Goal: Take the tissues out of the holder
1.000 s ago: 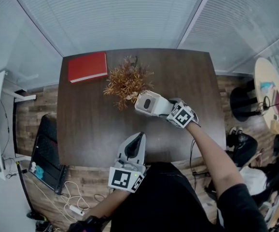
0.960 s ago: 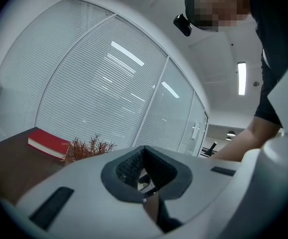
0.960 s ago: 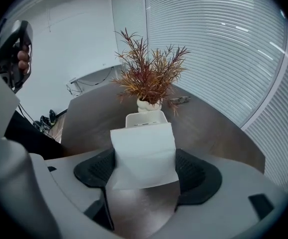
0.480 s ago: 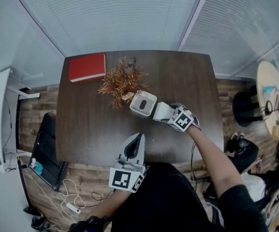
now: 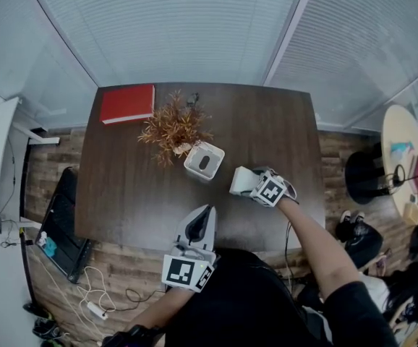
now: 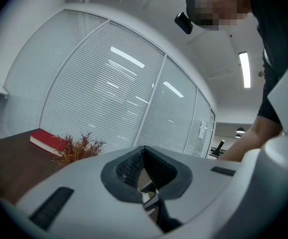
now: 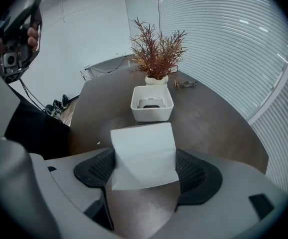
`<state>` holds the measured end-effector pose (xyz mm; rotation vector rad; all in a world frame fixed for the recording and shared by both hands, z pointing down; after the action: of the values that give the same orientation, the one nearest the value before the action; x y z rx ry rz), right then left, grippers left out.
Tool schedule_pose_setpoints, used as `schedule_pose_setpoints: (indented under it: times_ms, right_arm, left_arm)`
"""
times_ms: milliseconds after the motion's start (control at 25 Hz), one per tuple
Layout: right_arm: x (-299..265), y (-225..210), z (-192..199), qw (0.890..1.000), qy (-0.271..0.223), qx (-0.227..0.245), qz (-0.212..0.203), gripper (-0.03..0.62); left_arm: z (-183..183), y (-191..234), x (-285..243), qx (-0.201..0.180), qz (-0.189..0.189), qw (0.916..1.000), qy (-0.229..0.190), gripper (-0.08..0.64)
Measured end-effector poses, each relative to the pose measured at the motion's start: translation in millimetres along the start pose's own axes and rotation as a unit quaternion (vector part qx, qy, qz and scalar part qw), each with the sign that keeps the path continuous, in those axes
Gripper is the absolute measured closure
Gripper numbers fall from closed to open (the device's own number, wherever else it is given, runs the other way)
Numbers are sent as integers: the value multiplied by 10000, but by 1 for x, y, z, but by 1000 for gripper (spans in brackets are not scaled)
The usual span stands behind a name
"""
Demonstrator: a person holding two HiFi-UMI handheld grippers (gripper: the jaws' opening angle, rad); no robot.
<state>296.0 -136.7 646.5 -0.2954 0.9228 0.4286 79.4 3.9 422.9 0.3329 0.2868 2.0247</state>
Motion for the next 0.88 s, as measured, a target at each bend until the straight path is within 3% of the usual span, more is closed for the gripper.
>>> schedule_pose_setpoints:
  times_ms: [520, 880]
  right_arm:
    - [18, -31, 49, 9997, 188, 104, 63, 200]
    - [29, -50, 66, 9988, 381, 287, 84, 199]
  left_arm:
    - [23, -34, -16, -93, -19, 9999, 132, 561]
    - [24, -43, -28, -200, -81, 9998, -51, 561]
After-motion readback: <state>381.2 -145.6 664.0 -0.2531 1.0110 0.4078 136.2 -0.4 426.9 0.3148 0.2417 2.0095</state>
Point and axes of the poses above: the fingertips, and each gripper's own axes: x backward along the fingers, y to its left, z out of its underside, the point moved 8 cm from there along x, backward along the fingers, and after that the axes turned 10 degrees about -y, right-handed, at the moved point
